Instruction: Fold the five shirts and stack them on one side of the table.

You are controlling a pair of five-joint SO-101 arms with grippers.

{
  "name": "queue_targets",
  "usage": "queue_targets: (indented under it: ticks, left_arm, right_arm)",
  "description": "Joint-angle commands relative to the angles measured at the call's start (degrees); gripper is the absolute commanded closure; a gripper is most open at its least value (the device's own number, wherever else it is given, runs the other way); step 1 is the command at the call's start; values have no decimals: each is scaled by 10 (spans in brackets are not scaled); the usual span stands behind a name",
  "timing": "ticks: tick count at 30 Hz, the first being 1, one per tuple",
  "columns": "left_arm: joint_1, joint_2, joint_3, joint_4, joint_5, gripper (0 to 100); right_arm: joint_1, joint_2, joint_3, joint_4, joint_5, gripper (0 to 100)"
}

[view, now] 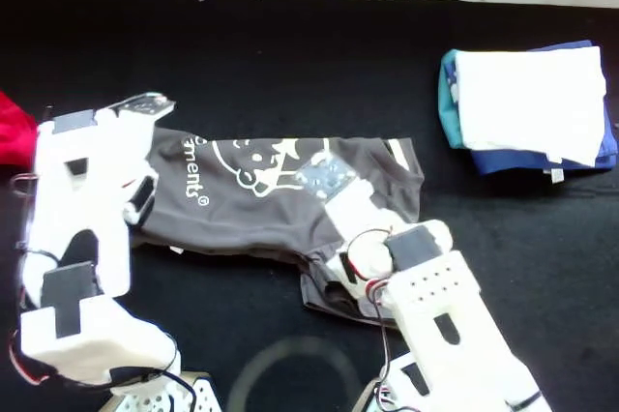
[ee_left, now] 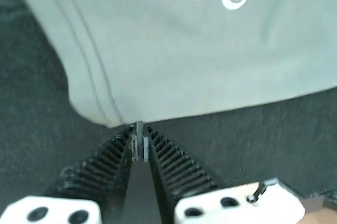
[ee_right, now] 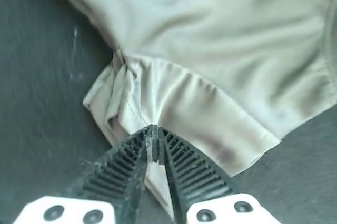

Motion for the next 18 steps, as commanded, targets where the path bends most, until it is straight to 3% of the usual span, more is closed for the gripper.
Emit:
queue_targets:
  ticks: [1, 8, 18]
  left_arm:
    - [26, -21, -17, -32, 11, 980]
    - [14, 23, -18, -46, 10, 980]
    - [-69, 164, -100, -55, 8, 980]
  right_arm:
    - [5, 24, -25, -20, -14, 989]
    - [-7, 200, -20, -102, -15, 991]
    - [-138, 240, -15, -100, -15, 991]
